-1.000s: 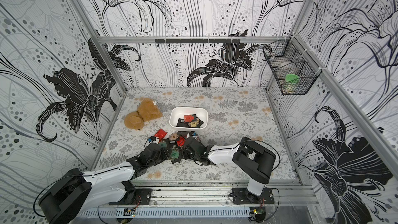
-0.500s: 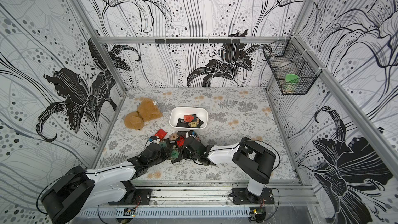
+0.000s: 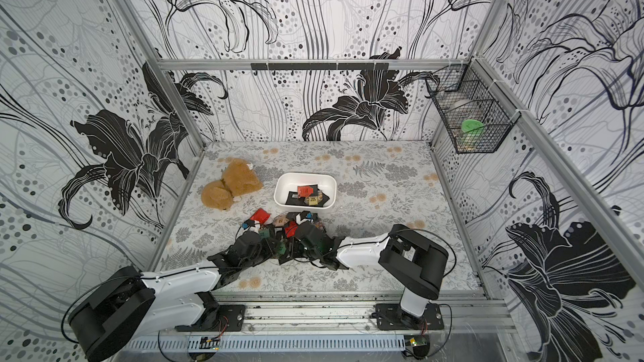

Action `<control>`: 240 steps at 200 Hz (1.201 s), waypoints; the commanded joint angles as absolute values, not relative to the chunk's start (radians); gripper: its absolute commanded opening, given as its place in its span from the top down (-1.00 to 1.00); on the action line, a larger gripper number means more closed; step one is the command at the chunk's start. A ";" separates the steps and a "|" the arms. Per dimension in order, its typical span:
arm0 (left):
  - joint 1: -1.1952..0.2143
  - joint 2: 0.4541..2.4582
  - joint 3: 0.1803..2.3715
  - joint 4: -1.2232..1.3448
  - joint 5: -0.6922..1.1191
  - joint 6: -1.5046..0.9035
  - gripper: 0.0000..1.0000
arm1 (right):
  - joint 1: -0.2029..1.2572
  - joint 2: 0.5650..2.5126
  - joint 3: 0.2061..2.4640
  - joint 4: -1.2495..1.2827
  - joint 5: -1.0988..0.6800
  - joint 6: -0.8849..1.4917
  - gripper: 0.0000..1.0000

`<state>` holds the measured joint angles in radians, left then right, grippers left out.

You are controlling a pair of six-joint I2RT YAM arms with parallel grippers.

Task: Put the tea bags into the storage box
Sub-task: Pick up the tea bag from the center of the board.

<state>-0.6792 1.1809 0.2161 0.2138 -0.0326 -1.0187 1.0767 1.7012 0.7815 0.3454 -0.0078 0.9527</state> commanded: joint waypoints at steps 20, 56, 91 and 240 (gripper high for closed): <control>-0.699 1.174 0.206 0.219 -0.017 -1.032 0.43 | 1.083 1.731 0.822 0.351 -0.021 0.941 0.46; -0.711 1.158 0.209 0.224 -0.007 -1.037 0.43 | 1.086 1.739 0.822 0.348 -0.021 0.945 0.46; -0.716 1.125 0.209 0.223 0.000 -1.043 0.43 | 1.091 1.719 0.814 0.325 -0.008 0.943 0.55; -0.719 0.898 0.249 -0.032 -0.221 -1.028 0.27 | 1.075 1.256 0.844 -0.193 0.588 0.709 1.00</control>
<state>-0.7128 0.9005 0.2504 -0.0704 -0.2150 -1.0382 1.0950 1.2762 0.7803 -0.0753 0.3645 0.8196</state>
